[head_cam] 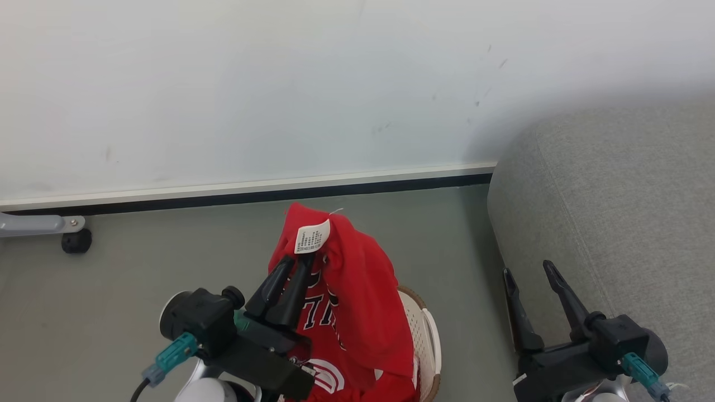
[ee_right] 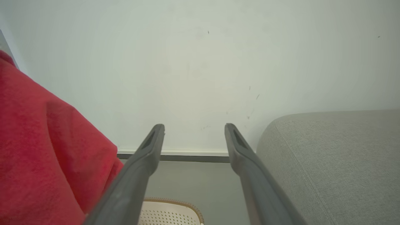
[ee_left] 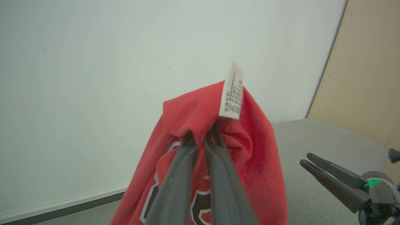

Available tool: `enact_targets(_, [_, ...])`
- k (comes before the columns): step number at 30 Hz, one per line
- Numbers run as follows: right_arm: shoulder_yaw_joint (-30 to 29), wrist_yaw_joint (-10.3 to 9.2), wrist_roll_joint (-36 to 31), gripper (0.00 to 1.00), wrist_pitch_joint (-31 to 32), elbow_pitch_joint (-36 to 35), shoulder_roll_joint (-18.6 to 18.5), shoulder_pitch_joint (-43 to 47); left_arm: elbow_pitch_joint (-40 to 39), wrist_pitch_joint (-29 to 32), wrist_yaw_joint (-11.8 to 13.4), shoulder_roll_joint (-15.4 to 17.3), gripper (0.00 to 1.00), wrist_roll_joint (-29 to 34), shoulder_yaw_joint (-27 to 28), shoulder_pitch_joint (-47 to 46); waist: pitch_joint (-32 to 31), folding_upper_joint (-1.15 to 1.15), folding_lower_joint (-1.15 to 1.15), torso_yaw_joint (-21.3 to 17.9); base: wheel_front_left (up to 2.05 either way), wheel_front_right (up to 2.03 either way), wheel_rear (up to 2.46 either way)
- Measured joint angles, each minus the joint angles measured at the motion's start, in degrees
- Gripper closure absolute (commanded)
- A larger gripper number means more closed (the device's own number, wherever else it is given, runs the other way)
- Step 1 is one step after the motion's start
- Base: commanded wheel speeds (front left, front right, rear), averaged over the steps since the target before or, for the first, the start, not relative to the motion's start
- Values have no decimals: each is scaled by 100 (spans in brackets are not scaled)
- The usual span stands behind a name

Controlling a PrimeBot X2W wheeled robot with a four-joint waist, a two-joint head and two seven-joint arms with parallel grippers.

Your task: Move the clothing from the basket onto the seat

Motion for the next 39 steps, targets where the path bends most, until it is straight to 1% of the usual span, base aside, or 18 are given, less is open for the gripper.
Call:
enact_targets(5, [8,1,1,0,4,-48,-2,1,-164,99,94,49,100,0,5,1,6,0,0,8,0,0,0])
enact_targets(11, [66,3,1,0,48,-125,0,1,-324,201,149,65,100,-1,7,26,24,0,0,11,0,0,0])
enact_targets(14, [158,35,0,0,52,-182,21,0,-355,259,151,68,100,-1,4,36,35,0,0,10,0,0,0])
enact_targets(18, [348,148,0,0,107,-281,74,-2,-428,312,170,76,100,-1,-1,49,45,0,0,9,0,0,0])
enact_targets(24, [833,468,13,0,267,-323,212,-5,-548,401,191,75,100,-1,-55,48,73,0,0,10,0,0,0])
enact_targets(27, [1118,573,24,0,360,-298,282,-22,-588,456,191,75,100,-1,-89,48,94,0,0,14,0,0,0])
enact_targets(33, [1547,691,32,0,514,-134,368,-162,-652,541,186,73,100,-1,-146,32,135,0,0,35,0,0,0])
enact_targets(38, [1692,730,64,0,564,7,392,-336,-657,560,178,71,100,-1,-152,-13,154,0,0,63,0,0,0])
enact_targets(39, [1730,733,87,0,583,53,396,-382,-658,587,145,73,100,-1,-154,-14,158,0,0,70,0,0,0])
